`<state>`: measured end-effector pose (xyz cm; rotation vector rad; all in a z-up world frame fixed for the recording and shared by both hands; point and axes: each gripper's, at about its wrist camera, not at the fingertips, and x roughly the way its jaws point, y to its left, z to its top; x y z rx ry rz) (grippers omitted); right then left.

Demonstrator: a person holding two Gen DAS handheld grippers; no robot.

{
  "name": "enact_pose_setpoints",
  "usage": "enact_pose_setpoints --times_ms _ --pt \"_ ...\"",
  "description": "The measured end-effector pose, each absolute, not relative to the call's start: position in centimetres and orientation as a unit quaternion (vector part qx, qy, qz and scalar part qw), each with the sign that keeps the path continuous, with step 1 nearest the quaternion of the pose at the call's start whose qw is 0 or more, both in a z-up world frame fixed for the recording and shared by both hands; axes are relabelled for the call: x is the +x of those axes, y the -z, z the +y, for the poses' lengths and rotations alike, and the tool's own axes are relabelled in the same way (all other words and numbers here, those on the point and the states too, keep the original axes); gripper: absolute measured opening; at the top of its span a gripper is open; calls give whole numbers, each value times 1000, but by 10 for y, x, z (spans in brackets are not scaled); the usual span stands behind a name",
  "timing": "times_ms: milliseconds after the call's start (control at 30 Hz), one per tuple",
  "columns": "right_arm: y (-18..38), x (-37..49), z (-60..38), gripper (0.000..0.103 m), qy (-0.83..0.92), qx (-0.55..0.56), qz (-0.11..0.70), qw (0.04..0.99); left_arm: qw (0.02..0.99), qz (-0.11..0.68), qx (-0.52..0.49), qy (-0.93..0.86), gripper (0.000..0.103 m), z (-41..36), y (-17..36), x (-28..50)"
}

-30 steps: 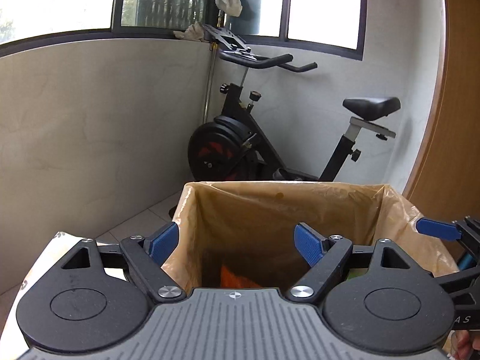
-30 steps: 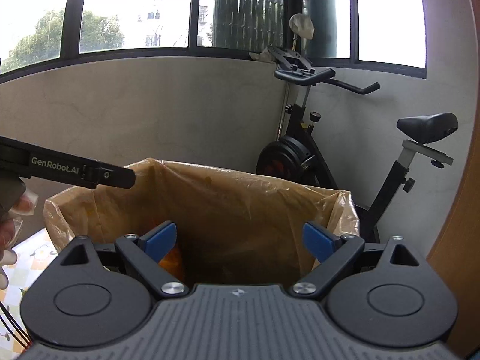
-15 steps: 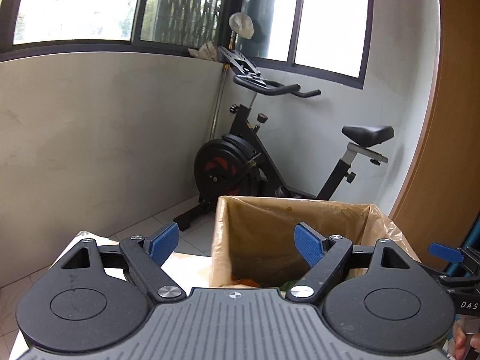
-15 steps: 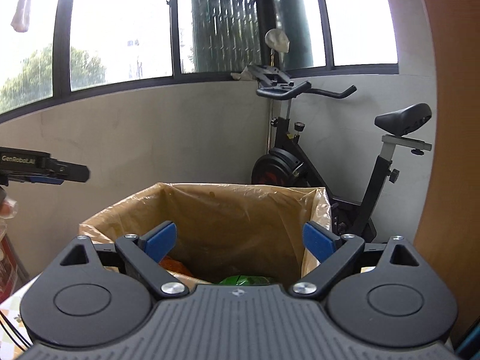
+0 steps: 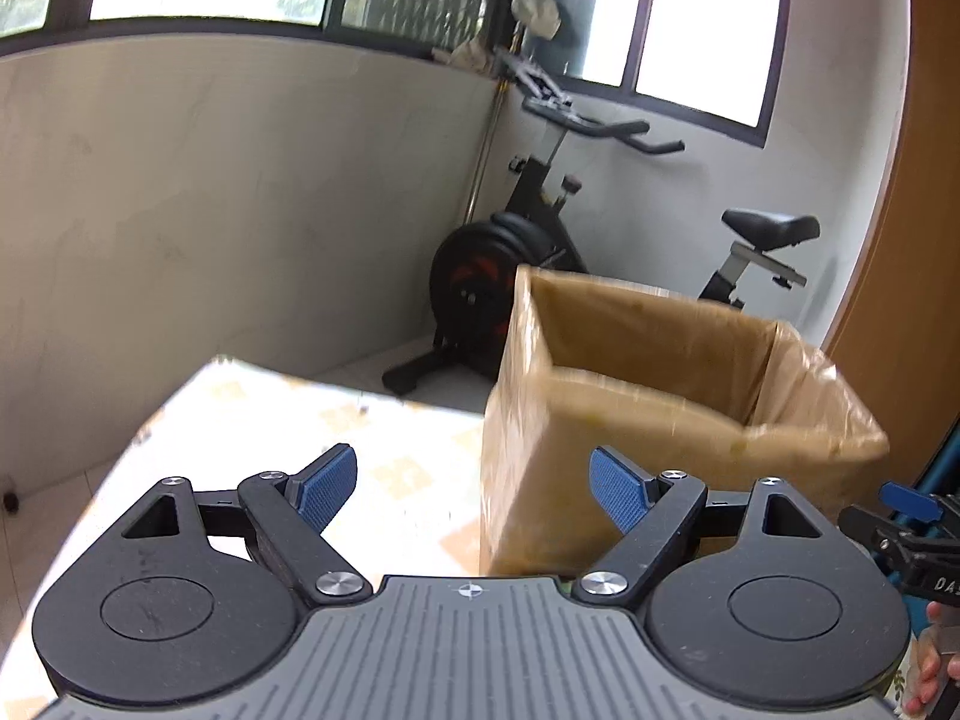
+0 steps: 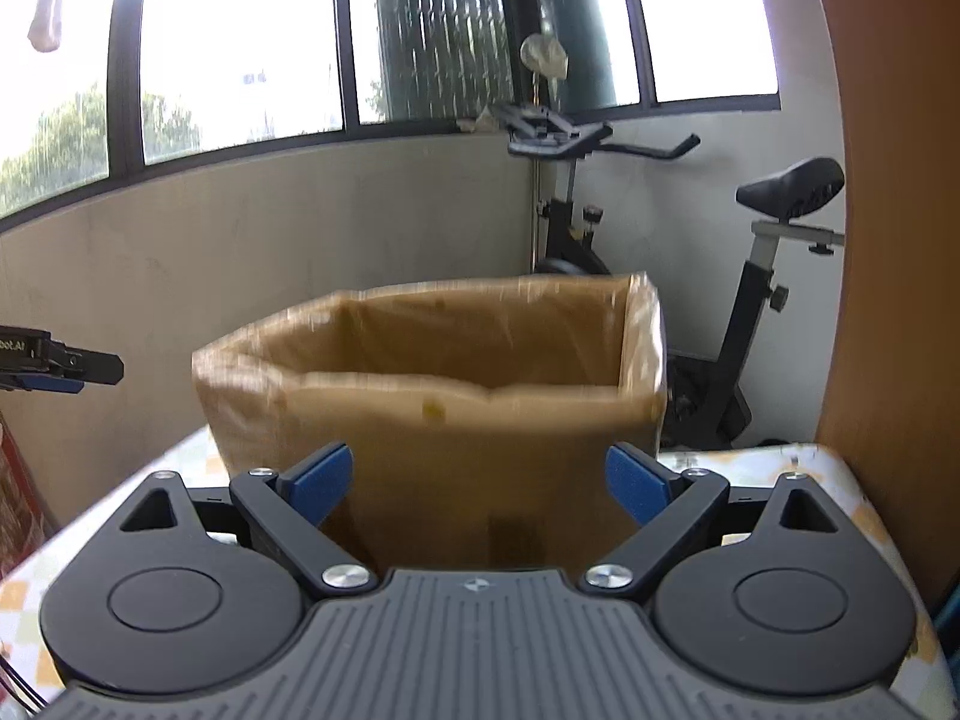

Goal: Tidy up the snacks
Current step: 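Withdraw both open tools from the box, then grasp the green-white bag with the left tool while the right tool grasps the yellow bag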

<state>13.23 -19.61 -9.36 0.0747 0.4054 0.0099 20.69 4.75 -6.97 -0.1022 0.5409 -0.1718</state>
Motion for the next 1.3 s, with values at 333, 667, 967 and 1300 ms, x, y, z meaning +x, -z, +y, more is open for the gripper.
enact_pose_setpoints --times_ms 333,667,967,1300 --pt "151 123 -175 94 -25 -10 265 964 941 311 -94 97 87 43 119 197" --pt "180 131 -155 94 -49 -77 281 955 926 338 -132 107 90 26 146 191" --pt "186 138 -159 92 -54 -64 288 954 897 385 -194 94 92 18 175 205" --pt "190 140 -163 92 -55 -46 295 953 878 411 -231 77 102 2 190 240"
